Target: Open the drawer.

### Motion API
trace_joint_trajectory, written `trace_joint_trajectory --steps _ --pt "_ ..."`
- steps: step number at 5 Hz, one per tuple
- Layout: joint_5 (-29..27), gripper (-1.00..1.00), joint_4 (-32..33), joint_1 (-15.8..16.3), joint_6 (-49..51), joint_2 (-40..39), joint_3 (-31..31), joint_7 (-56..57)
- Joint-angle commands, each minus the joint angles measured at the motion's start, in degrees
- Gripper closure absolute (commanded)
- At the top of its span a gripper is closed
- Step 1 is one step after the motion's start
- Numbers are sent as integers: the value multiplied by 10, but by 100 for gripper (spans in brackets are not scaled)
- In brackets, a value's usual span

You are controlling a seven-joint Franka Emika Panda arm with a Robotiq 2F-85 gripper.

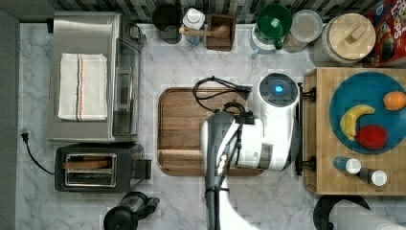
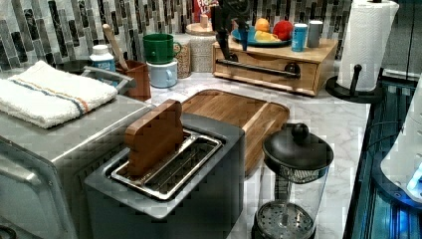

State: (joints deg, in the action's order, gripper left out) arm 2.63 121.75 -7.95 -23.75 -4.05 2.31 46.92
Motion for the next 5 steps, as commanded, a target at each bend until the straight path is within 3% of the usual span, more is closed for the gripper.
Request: trace_joint_trajectory --steps 1,3,5 --pt "26 -100 -15 -40 -48 8 19 115" --pt "80 -100 28 -54 -128 15 25 153" --pt "79 -100 47 -83 -233 -30 33 222"
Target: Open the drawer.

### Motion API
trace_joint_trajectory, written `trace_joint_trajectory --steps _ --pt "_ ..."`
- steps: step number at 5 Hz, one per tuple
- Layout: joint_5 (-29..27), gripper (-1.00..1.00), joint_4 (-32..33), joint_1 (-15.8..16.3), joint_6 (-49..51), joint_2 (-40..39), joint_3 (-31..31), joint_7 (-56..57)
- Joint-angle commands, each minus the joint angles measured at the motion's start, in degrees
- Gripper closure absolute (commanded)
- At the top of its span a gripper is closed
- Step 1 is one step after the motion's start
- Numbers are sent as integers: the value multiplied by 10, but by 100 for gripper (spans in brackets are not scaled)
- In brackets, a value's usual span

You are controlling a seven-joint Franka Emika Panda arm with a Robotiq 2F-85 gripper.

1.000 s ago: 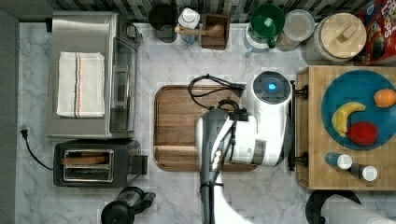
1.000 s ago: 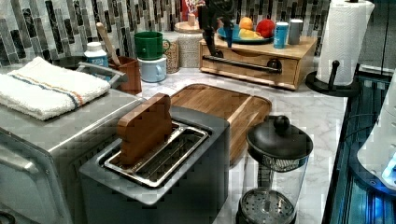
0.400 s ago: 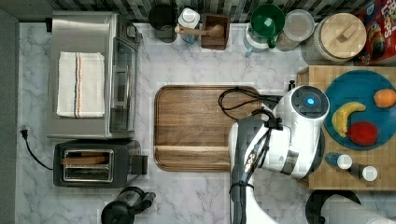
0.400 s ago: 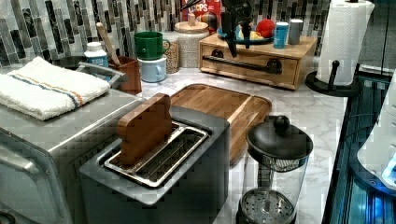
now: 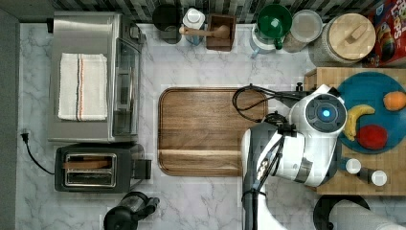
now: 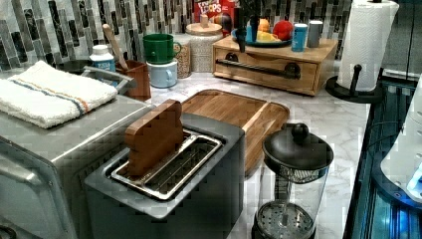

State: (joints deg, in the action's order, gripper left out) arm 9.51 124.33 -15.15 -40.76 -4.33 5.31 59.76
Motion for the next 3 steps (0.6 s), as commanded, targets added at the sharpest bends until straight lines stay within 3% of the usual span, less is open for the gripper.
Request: trace_joint_trajectory --steps 1,3 --pt "14 -100 38 -15 -111 -41 12 101" --pt "15 -100 87 -16 -187 -50 28 83"
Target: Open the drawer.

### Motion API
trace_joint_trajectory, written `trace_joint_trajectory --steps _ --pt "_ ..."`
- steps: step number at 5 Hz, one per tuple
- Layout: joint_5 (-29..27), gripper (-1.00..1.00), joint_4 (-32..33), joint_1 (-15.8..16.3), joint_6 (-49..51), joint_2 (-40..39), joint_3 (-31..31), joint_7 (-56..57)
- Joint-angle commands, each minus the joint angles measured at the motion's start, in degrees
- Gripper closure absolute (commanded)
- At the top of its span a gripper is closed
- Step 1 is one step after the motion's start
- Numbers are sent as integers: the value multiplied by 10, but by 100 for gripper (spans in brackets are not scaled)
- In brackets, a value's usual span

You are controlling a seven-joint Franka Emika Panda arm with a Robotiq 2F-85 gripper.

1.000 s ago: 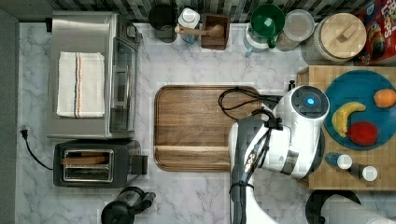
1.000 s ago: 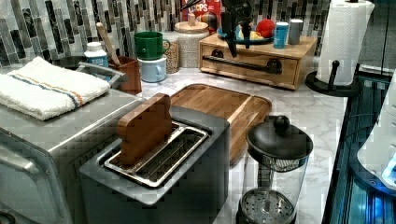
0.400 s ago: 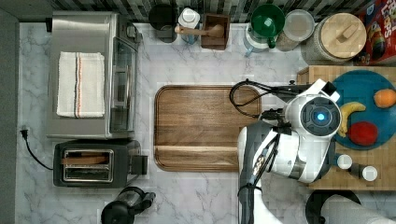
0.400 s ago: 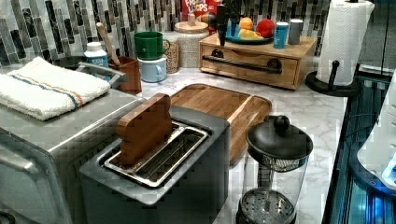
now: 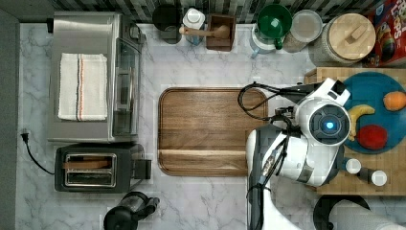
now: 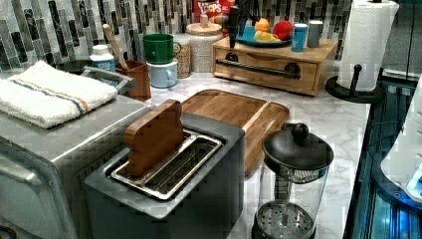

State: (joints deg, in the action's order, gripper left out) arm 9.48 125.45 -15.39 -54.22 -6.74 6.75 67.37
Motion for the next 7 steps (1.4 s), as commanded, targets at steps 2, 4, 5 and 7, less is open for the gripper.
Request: trace_joint_trajectory --steps 2,4,5,7 --pt "39 -100 112 -10 -113 -36 35 -27" --pt "39 -100 136 -6 -205 -67 42 -57" --pt "-4 -100 124 -14 -205 -77 21 -27" --pt "-45 -100 109 8 -124 -57 -3 -63"
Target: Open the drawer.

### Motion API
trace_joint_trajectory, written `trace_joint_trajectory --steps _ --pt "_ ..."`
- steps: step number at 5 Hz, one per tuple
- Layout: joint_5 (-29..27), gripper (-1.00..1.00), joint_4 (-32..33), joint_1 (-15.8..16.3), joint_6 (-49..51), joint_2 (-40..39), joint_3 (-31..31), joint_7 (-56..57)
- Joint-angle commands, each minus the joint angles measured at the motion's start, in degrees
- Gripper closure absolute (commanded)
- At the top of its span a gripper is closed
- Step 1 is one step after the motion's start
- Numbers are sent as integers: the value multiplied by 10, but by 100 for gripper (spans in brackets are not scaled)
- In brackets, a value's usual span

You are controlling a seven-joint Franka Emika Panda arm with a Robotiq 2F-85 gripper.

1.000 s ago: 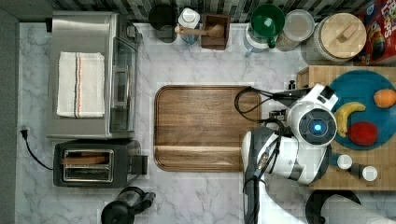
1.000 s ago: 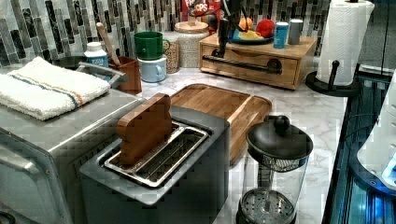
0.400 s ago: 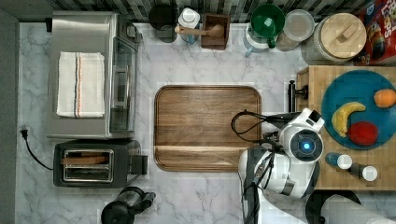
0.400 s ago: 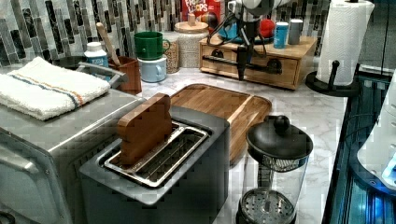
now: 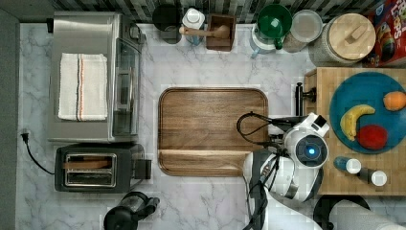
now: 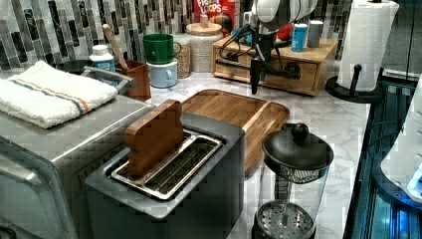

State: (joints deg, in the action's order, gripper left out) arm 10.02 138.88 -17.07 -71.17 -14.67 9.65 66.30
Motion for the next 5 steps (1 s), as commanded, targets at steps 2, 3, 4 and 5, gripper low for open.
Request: trace_joint_trajectory --steps 2,3,4,5 --pt "-74 -100 -6 63 12 20 -54 -115" --pt "-52 -100 15 101 -9 27 -54 -180" --pt "-45 -100 24 118 1 34 -71 -206" --pt "-74 -100 26 112 21 47 -108 -189"
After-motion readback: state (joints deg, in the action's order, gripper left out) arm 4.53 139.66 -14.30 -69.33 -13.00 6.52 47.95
